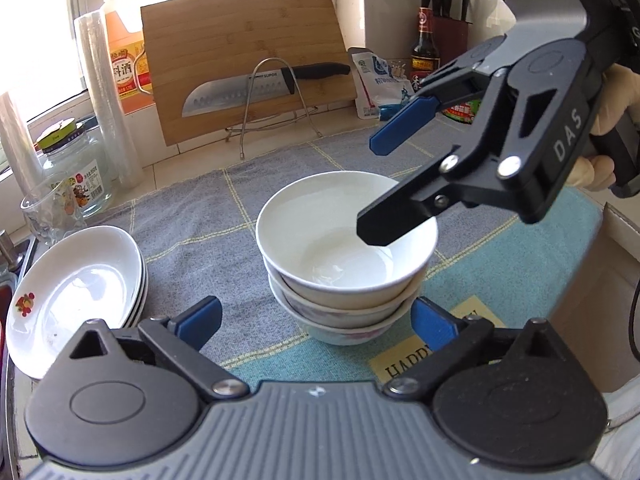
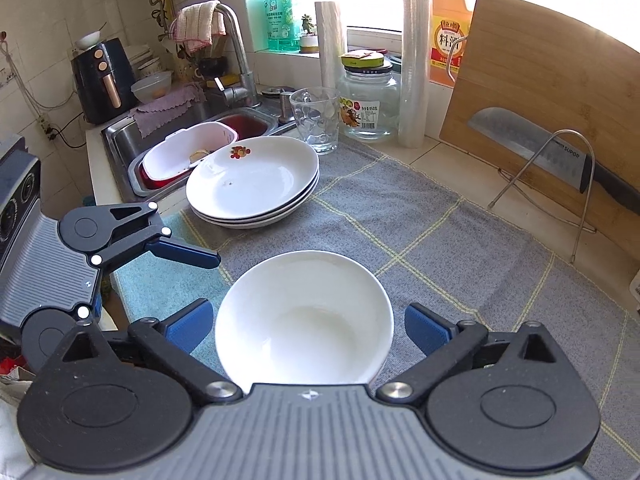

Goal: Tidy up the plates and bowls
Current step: 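Grip the three-bowl stack with the left tool while the right tool clamps its opposite side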

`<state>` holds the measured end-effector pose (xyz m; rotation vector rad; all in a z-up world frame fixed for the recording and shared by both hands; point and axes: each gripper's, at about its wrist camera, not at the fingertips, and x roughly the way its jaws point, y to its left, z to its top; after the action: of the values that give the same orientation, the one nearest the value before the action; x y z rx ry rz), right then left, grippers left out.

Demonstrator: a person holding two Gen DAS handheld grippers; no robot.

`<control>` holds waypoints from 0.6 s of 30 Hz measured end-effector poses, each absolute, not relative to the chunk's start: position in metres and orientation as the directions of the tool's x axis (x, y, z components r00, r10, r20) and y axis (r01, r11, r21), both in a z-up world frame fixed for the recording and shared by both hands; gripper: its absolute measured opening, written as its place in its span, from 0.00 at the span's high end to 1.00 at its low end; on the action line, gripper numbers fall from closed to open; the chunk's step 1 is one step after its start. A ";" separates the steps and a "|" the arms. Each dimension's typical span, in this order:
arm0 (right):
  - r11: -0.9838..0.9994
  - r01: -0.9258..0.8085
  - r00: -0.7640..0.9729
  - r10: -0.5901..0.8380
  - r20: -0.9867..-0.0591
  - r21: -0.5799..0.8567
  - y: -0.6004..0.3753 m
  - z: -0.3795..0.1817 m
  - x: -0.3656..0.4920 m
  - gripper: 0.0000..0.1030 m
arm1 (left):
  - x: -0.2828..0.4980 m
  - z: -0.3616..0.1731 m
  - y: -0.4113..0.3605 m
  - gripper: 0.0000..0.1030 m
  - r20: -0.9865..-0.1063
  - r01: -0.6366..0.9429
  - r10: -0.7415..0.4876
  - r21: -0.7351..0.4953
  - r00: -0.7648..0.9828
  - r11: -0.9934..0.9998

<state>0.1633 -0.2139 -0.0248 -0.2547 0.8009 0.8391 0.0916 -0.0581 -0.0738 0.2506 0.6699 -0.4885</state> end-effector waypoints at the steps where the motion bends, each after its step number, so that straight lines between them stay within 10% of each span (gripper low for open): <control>1: 0.660 -0.746 0.414 0.560 -0.717 0.085 -0.215 -0.024 0.159 0.00 | 0.092 -0.075 -0.056 0.03 -0.648 0.531 -0.368 0.068 0.667 0.844; 18: 0.671 -0.739 0.433 0.403 -0.806 -0.062 -0.227 -0.089 0.130 0.00 | 0.122 -0.110 -0.046 0.03 -0.740 0.707 -0.429 0.087 0.517 0.702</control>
<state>0.1304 -0.2273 -0.0892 -0.4440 0.8571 0.7413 0.1224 -0.0465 -0.1100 0.4058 0.7586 -0.7043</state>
